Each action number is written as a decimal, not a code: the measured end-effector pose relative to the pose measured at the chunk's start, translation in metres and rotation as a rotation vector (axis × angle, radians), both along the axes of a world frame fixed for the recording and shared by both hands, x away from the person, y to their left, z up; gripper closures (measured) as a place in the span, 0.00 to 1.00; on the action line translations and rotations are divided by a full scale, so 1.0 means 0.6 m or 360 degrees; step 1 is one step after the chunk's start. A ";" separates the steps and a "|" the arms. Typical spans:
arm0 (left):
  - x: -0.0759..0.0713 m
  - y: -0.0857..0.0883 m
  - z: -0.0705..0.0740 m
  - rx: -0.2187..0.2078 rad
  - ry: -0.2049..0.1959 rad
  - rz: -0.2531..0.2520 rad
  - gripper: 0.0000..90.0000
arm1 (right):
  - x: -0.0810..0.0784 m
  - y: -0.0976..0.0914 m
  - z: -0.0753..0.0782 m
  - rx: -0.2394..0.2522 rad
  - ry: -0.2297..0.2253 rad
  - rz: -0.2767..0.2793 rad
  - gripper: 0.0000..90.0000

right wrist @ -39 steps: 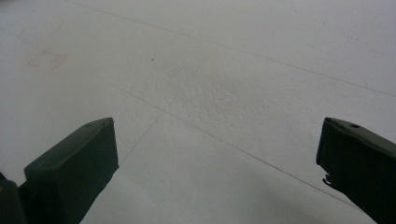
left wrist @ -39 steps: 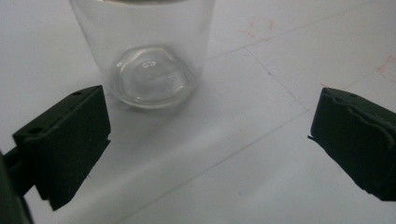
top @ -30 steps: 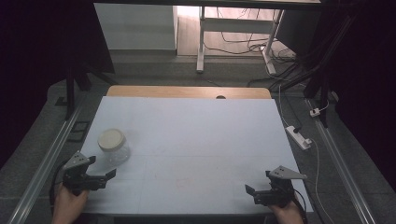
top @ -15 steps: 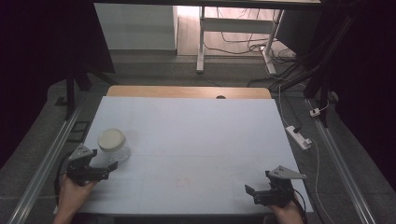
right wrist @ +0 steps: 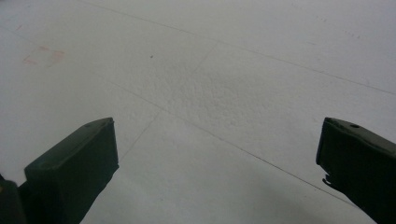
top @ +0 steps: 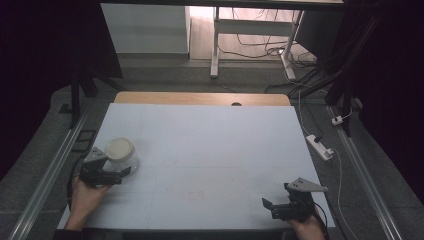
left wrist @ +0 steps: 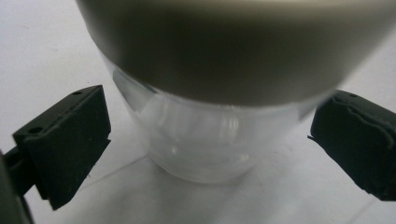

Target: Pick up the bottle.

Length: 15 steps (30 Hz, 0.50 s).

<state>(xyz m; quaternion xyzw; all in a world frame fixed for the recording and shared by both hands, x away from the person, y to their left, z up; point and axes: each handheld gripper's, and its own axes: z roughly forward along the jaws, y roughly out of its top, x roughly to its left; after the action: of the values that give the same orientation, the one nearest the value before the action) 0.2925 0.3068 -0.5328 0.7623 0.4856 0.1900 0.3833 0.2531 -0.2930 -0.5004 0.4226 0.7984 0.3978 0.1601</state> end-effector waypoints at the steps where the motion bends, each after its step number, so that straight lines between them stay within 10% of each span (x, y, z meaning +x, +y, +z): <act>1: 0.003 0.000 -0.001 -0.0003 0.0002 -0.0005 0.00 | 0.000 0.000 0.000 0.0000 0.0001 0.0000 0.00; 15: 0.028 -0.006 -0.013 0.0006 -0.0001 -0.0063 0.00 | 0.000 0.001 0.000 -0.0003 -0.0001 0.0005 0.00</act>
<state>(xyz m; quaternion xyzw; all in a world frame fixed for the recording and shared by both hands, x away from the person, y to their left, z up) 0.3092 0.3031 -0.5403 0.7724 0.4700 0.1836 0.3857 0.2530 -0.2926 -0.5004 0.4210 0.7995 0.3974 0.1601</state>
